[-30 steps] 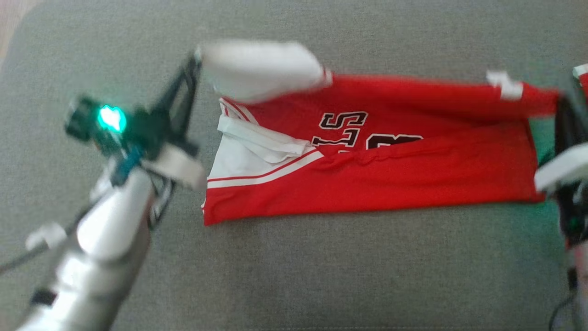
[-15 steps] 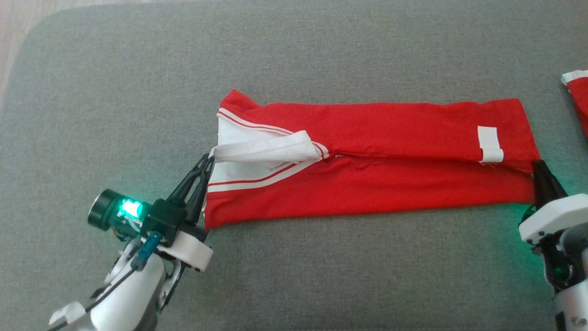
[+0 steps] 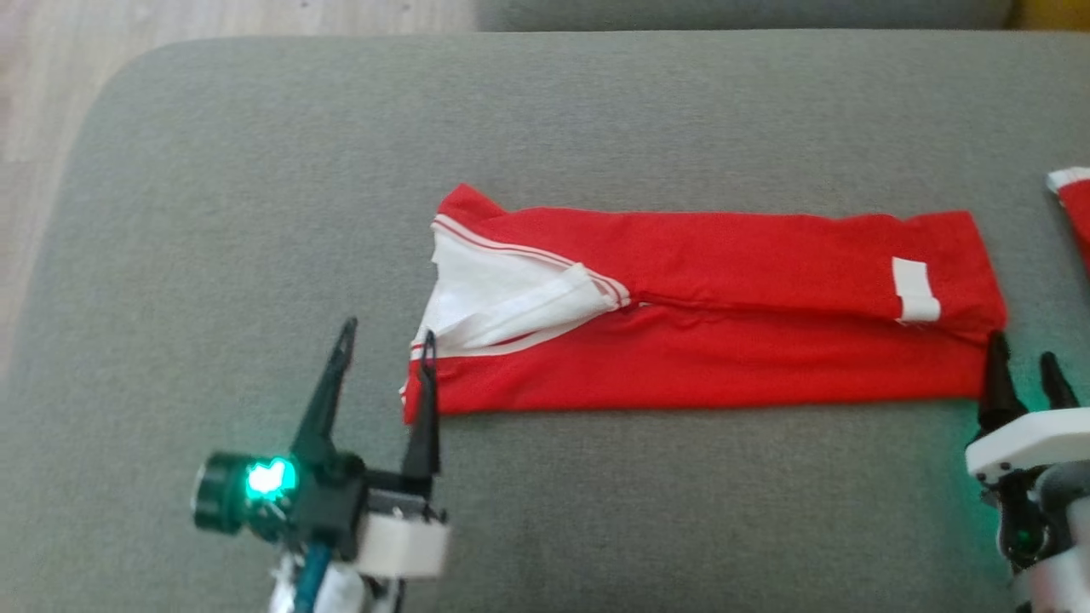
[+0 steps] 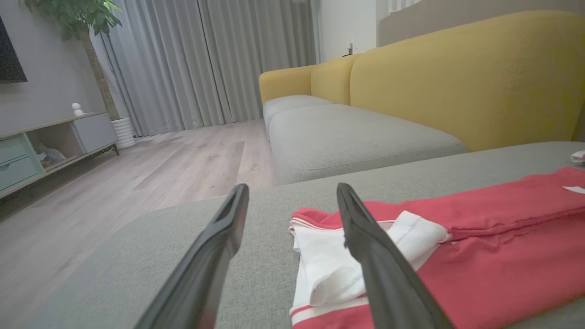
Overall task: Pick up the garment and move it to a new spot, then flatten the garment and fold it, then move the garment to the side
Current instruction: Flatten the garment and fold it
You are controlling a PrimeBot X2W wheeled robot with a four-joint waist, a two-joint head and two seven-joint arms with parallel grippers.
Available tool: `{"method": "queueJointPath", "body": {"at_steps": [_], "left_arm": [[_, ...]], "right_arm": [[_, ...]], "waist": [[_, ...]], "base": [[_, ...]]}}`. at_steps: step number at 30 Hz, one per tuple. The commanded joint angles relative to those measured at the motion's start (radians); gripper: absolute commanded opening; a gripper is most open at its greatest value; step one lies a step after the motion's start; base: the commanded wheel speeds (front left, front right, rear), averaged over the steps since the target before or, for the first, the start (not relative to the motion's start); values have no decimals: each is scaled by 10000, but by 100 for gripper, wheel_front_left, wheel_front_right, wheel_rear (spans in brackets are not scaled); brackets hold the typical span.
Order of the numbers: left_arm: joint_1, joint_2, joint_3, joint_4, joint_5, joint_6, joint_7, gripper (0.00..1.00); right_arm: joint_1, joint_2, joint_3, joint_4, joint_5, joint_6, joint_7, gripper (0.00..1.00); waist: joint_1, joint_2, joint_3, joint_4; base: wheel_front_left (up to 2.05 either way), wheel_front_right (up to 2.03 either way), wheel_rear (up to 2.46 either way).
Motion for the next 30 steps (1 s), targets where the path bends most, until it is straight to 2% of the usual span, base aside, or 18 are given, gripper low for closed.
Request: {"method": "queueJointPath", "body": {"at_steps": [1, 4, 8, 12, 13, 14, 15, 16, 20, 23, 30], "left_arm": [[-74, -37, 443, -520, 138, 103, -93, 100], [363, -345, 409, -1060, 399, 205, -93, 100], [594, -587, 379, -1328, 614, 126, -93, 100], [629, -679, 490, -1365, 731, 13, -93, 100], [649, -684, 545, -1368, 748, 0, -93, 100], [673, -694, 610, -1379, 759, 1, -93, 100], [696, -703, 663, -1387, 770, -11, -93, 100], [720, -713, 703, -1384, 781, -31, -93, 100], [839, -769, 829, -1368, 831, -94, -93, 100], [927, -811, 895, -1375, 868, -144, -93, 100], [1110, -868, 1021, -1386, 946, -259, -93, 100]], "right_arm": [[-511, -43, 78, -95, -147, 65, -195, 100], [-946, 8, -266, 705, -513, 65, -469, 100], [-1514, 55, -821, 2032, -1186, 65, -607, 100], [-1938, 204, -1088, 3421, -2003, 65, -142, 100], [-2035, 322, -1071, 3682, -2116, 65, 83, 96], [-2121, 407, -1053, 3851, -2196, 65, 214, 76], [-2192, 441, -1028, 3961, -2293, 65, 248, 26], [-2236, 452, -1027, 4045, -2370, 65, 224, 0], [-2329, 457, -1032, 4159, -2468, 65, -104, 0], [-2406, 227, -1114, 4090, -2415, 65, -369, 0], [-2740, -1084, -1338, 3452, -2090, 65, -187, 0]], "waist": [[2, 0, -7, 183], [2, 0, 14, 470], [2, 0, 39, 779], [2, 0, -14, 998], [2, 0, -42, 1017], [2, 0, -66, 1027], [2, 0, -90, 1035], [2, 0, -123, 1047], [2, 0, -307, 1036], [2, 0, -461, 977], [2, 0, -759, 725]], "base": [[0, 0, 0], [0, 0, 0], [0, 0, 0], [0, 0, 0], [0, 0, 0], [0, 0, 0], [0, 0, 0], [0, 0, 0], [0, 0, 0], [0, 0, 0], [0, 0, 0]]}}
